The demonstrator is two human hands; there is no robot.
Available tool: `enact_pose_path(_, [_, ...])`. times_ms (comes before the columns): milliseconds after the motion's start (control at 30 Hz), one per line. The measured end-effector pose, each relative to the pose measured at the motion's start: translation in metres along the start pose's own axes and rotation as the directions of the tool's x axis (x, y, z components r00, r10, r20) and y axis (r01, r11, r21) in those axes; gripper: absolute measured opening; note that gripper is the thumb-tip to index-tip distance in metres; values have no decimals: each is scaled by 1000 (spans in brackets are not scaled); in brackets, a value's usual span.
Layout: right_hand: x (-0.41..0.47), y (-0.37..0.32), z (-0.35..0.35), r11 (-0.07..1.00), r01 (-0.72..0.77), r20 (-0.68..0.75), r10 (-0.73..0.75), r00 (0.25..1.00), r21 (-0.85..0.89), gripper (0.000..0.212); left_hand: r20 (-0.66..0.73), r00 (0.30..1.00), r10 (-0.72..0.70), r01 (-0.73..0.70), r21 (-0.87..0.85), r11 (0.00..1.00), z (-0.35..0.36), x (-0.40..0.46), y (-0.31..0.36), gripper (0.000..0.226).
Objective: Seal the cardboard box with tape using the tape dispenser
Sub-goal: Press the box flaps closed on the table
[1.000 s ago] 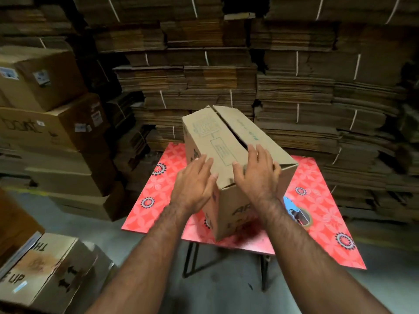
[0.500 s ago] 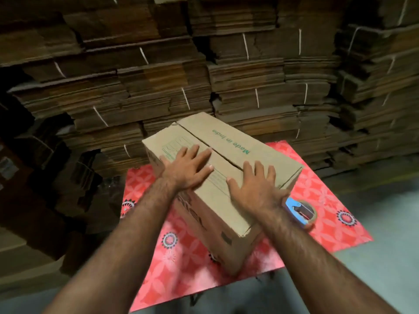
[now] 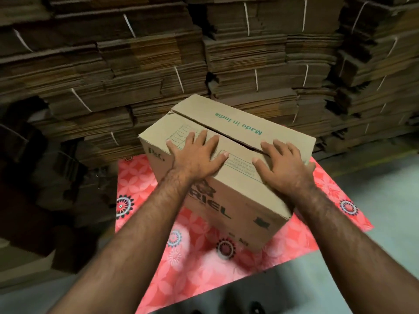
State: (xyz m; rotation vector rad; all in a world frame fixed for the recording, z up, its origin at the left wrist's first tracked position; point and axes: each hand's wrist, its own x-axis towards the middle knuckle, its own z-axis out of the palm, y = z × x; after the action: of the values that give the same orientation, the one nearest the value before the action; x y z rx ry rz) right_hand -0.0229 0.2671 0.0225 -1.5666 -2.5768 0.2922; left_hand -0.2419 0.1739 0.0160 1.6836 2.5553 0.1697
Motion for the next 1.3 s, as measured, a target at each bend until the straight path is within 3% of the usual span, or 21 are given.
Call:
enact_pose_path(100, [-6, -12, 1, 985, -160, -12, 161, 987, 61, 62, -91, 994, -61, 58, -36, 998, -9, 14, -23, 67])
enact_pose_path(167, [-10, -22, 3, 962, -243, 45, 239, 970, 122, 65, -75, 984, -159, 156, -45, 987, -18, 28, -43, 66])
enact_pose_path(300, [-12, -27, 9, 959, -262, 18, 262, 965, 106, 67, 78, 922, -379, 384, -64, 921, -34, 51, -71, 66])
enact_pose_path(400, [-7, -21, 13, 970, -232, -19, 234, 972, 69, 70, 128, 900, -417, 428, -78, 901, -38, 52, -74, 65])
enact_pose_path(633, [39, 16, 4, 999, 40, 8, -40, 999, 4, 72, 108, 792, -601, 603, 17, 798, -31, 5, -56, 63])
enact_pose_path(867, [80, 46, -12, 951, 308, 112, -305, 946, -3, 69, 62, 706, -706, 704, 56, 708, -30, -62, -19, 67])
enact_pose_path(967, [82, 58, -12, 930, 366, 139, -359, 923, -28, 69, -13, 707, -707, 707, 27, 707, -21, -83, -7, 69])
enact_pose_path(1133, [71, 31, -4, 894, 442, 10, -442, 897, -74, 69, -181, 705, -686, 693, -31, 720, -1, -98, 1, 71])
enact_pose_path(1300, [28, -52, 16, 746, 664, 18, -666, 746, 53, 66, -268, 830, -489, 504, -12, 863, -3, -85, -5, 64])
